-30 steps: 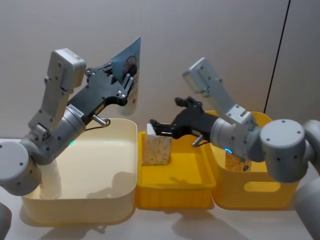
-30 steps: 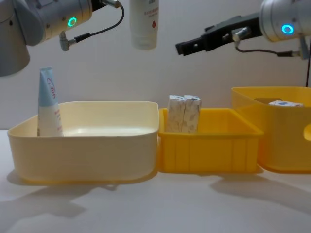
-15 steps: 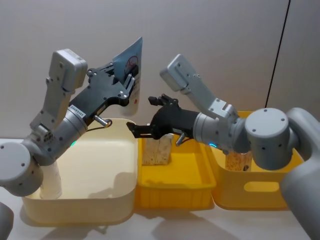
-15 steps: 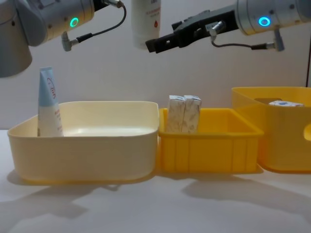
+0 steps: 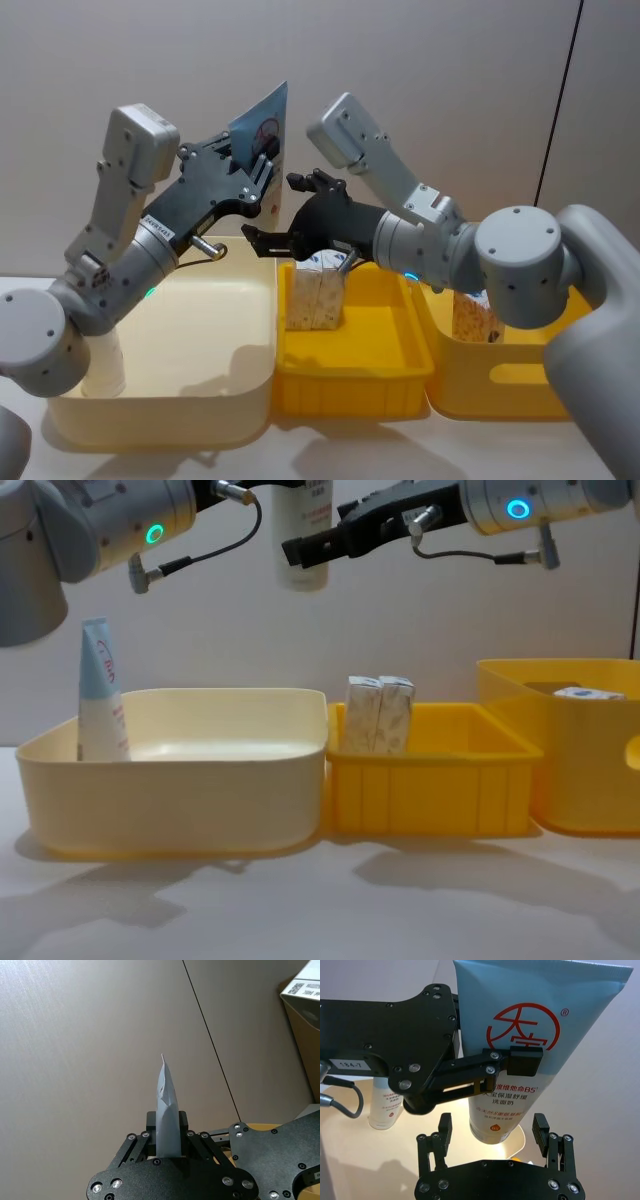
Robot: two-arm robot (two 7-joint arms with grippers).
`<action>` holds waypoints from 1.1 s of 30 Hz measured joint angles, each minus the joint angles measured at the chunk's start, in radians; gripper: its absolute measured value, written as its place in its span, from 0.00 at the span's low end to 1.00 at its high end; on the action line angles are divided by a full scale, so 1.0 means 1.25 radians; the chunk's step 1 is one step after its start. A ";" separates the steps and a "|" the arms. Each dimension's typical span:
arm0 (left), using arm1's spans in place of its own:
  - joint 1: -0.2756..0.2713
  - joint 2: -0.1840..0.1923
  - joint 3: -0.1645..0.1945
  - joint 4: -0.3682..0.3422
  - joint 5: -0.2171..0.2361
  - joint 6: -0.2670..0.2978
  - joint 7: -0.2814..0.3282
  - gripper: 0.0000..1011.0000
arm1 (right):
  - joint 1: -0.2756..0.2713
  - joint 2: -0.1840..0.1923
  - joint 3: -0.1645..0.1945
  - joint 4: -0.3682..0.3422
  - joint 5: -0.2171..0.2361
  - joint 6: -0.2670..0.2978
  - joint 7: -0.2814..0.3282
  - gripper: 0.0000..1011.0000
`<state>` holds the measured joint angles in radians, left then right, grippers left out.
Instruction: Bimanual collaborative sorting of washing and personal care products
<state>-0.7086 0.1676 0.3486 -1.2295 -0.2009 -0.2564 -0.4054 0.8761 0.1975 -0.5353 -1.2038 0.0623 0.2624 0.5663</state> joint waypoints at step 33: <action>0.001 -0.010 0.001 0.012 -0.005 -0.007 -0.002 0.22 | 0.036 -0.037 -0.027 0.060 0.013 0.006 -0.003 0.80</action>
<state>-0.7077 0.1552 0.3500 -1.2141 -0.2071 -0.2649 -0.4079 0.9210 0.1510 -0.5687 -1.1284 0.0791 0.2705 0.5622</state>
